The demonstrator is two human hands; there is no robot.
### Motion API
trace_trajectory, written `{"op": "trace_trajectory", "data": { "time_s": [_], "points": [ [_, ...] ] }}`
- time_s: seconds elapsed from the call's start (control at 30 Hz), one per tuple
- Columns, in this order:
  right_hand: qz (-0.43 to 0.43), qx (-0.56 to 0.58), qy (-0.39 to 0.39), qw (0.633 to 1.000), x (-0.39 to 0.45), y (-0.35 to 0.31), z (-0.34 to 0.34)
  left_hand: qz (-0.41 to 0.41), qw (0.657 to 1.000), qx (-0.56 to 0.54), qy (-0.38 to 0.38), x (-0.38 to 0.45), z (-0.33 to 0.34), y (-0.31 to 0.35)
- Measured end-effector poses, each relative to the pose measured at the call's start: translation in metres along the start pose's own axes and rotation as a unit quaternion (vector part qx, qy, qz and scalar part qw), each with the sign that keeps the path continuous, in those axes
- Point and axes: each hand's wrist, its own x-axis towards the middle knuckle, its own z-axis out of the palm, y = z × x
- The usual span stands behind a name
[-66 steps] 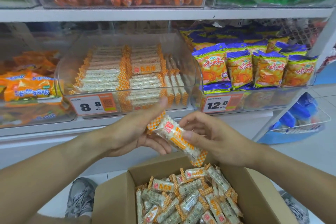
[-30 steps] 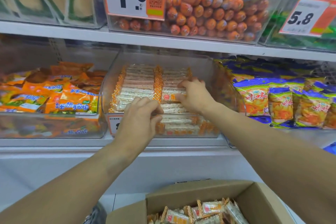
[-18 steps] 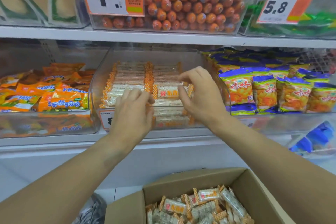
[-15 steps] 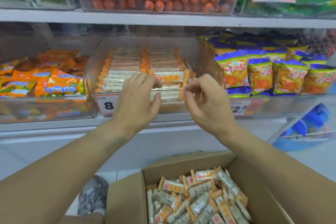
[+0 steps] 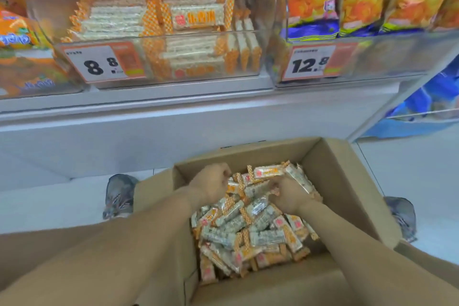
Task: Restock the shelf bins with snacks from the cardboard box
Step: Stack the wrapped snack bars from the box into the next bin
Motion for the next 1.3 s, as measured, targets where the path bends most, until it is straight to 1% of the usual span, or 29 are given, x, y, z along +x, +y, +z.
{"op": "trace_trajectory", "data": {
  "time_s": [0.1,0.17,0.27,0.33,0.4,0.5,0.57,0.63,0.67,0.7,0.77,0.83,0.87,0.93,0.97,1.03,1.07,1.13,1.2,1.3],
  "points": [
    [0.006,-0.009,0.054,0.998,0.01,0.017,0.001,-0.028,0.999,0.022,0.015,0.007,0.051,-0.023],
    [-0.012,0.008,0.073,0.997,0.022,0.023,0.0,-0.034,0.999,0.022,0.026,0.015,0.076,-0.037],
    [-0.013,0.005,0.042,0.999,0.041,0.029,0.003,-0.03,0.998,0.045,0.034,0.03,0.094,-0.049],
    [0.001,-0.037,0.011,0.999,0.051,0.031,0.008,-0.024,0.994,0.1,0.04,0.039,0.096,-0.047],
    [0.015,-0.083,0.006,0.996,0.055,0.029,0.012,-0.022,0.986,0.163,0.038,0.044,0.095,-0.041],
    [0.02,-0.147,-0.031,0.988,0.056,0.025,0.024,-0.022,0.97,0.24,0.009,0.046,0.092,-0.036],
    [0.017,-0.163,-0.03,0.986,0.053,0.024,0.03,-0.025,0.966,0.256,-0.007,0.043,0.087,-0.035],
    [0.005,-0.15,-0.018,0.989,0.048,0.023,0.03,-0.037,0.971,0.236,-0.027,0.039,0.077,-0.035],
    [-0.003,-0.143,-0.019,0.99,0.045,0.022,0.03,-0.048,0.976,0.207,-0.043,0.037,0.07,-0.035],
    [-0.008,-0.135,-0.033,0.99,0.04,0.019,0.027,-0.063,0.982,0.165,-0.065,0.034,0.061,-0.033],
    [-0.018,-0.082,-0.048,0.995,0.029,0.012,0.021,-0.088,0.985,0.069,-0.128,0.026,0.041,-0.027],
    [-0.039,-0.011,-0.045,0.998,0.021,0.001,0.009,-0.105,0.978,-0.016,-0.181,0.018,0.017,-0.02],
    [-0.058,0.004,-0.037,0.998,0.015,-0.007,-0.004,-0.112,0.975,-0.037,-0.188,0.012,0.001,-0.016],
    [-0.098,0.004,-0.043,0.994,0.008,-0.023,-0.034,-0.131,0.97,-0.079,-0.19,0.002,-0.03,-0.012],
    [-0.116,0.008,-0.053,0.992,0.001,-0.033,-0.052,-0.135,0.963,-0.108,-0.207,-0.005,-0.048,-0.009],
    [-0.147,0.015,-0.056,0.987,-0.015,-0.053,-0.091,-0.121,0.948,-0.141,-0.258,-0.018,-0.087,0.0],
    [-0.164,0.009,-0.046,0.985,-0.025,-0.063,-0.111,-0.108,0.947,-0.139,-0.268,-0.025,-0.107,0.007],
    [-0.2,-0.003,-0.024,0.979,-0.046,-0.082,-0.149,-0.078,0.955,-0.124,-0.257,-0.041,-0.143,0.027],
    [-0.215,-0.002,-0.022,0.976,-0.072,-0.097,-0.181,-0.043,0.96,-0.137,-0.239,-0.057,-0.173,0.047],
    [-0.234,0.07,-0.054,0.968,-0.106,-0.102,-0.203,0.04,0.956,-0.169,-0.235,-0.082,-0.204,0.065]
  ]
}}
